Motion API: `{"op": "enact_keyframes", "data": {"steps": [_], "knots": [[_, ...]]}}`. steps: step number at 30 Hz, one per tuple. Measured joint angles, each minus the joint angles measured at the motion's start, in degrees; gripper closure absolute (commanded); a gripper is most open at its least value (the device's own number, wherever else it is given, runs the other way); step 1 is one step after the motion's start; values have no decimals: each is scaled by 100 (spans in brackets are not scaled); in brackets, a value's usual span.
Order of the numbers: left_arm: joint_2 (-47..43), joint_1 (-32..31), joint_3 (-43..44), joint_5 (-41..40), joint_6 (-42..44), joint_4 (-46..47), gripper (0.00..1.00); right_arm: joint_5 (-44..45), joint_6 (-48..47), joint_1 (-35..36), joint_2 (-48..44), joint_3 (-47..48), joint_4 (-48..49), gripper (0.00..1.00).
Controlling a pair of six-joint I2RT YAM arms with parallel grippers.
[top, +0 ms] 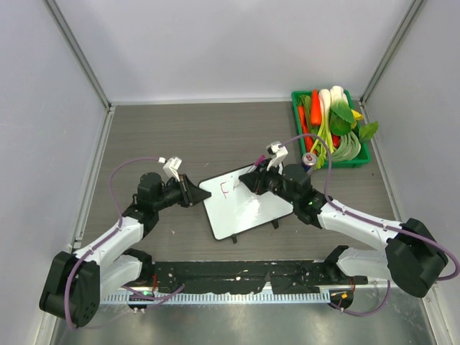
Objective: Write a sentence on the whiteboard
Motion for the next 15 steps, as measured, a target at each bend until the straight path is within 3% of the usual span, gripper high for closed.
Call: {"op": "enact_keyframes", "data": {"steps": [15], "knots": [[55,2,-7,20,0,37,100,7,0,2,173,118,35,99]]}}
